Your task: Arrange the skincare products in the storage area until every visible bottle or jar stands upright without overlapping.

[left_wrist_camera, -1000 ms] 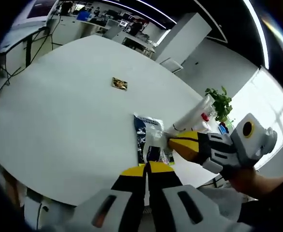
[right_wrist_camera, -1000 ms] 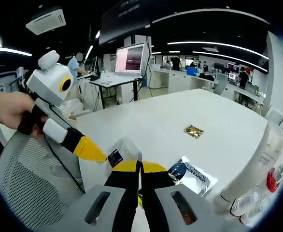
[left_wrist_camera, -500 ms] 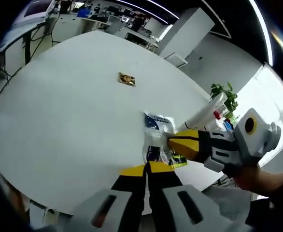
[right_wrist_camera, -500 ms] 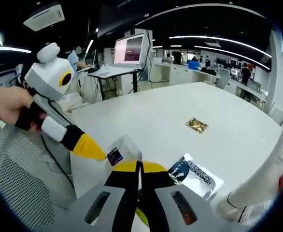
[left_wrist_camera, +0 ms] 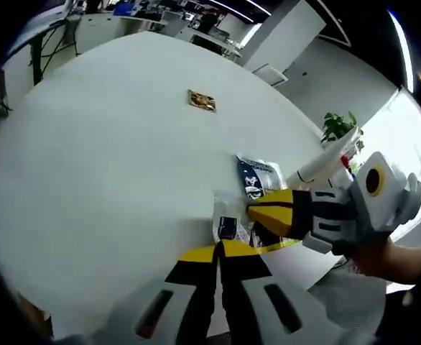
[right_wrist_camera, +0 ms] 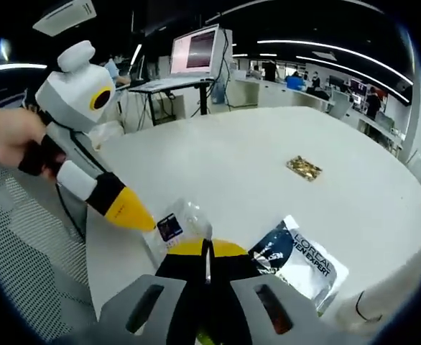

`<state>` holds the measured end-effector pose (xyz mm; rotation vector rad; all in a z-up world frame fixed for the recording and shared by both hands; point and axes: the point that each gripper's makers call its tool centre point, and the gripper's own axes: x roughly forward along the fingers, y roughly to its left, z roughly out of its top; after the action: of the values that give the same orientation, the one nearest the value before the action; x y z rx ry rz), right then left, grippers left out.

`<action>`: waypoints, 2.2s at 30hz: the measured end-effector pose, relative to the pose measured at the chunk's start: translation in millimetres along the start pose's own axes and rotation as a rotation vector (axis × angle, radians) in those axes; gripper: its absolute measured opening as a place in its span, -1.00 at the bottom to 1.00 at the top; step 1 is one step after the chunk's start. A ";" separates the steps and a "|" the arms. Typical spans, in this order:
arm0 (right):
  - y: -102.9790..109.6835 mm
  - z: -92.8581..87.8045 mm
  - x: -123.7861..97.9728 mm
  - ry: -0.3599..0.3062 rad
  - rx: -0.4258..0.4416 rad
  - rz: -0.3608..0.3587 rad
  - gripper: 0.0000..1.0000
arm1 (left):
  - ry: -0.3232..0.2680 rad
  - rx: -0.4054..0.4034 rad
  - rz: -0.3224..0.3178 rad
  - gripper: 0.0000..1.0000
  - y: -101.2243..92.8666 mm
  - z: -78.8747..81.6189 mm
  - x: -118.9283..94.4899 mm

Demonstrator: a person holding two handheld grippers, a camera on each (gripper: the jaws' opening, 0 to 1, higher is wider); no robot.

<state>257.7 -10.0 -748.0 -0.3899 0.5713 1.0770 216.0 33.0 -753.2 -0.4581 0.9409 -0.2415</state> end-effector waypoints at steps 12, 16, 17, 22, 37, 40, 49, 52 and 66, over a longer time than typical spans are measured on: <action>-0.3 -6.5 10.0 0.047 -0.103 0.021 -0.98 | 0.035 0.015 0.016 -0.98 10.5 -2.6 9.4; 0.2 -7.7 15.5 0.055 -0.118 0.026 -0.97 | 0.043 0.034 0.024 -0.98 14.3 -2.4 8.9; 0.3 -8.7 17.1 0.057 -0.125 0.027 -0.97 | 0.044 0.038 0.026 -0.98 15.5 -2.5 9.2; 1.4 -9.8 16.9 0.062 -0.191 0.012 -0.97 | 0.043 0.052 0.023 -0.98 18.0 -1.6 11.0; 4.8 -6.8 18.1 0.043 -0.233 0.024 -0.98 | 0.046 0.485 0.108 -0.81 27.0 20.6 4.2; 5.5 -6.9 16.9 0.038 -0.219 0.024 -0.98 | -0.013 0.536 0.040 -0.73 6.6 33.1 2.6; 5.6 -6.7 17.5 0.035 -0.212 0.018 -0.98 | 0.062 0.817 0.032 -0.54 -8.6 18.8 26.2; 5.9 -6.3 16.8 0.035 -0.216 0.017 -0.98 | 0.112 0.826 0.064 -0.52 2.0 10.8 32.3; -16.2 1.4 0.0 -0.014 -0.137 -0.045 -0.69 | 0.102 0.822 0.050 -0.53 -0.7 15.6 35.3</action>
<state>272.6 -16.1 -746.5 -0.5123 0.4752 1.0782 249.1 22.7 -770.4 0.3364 0.8670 -0.5767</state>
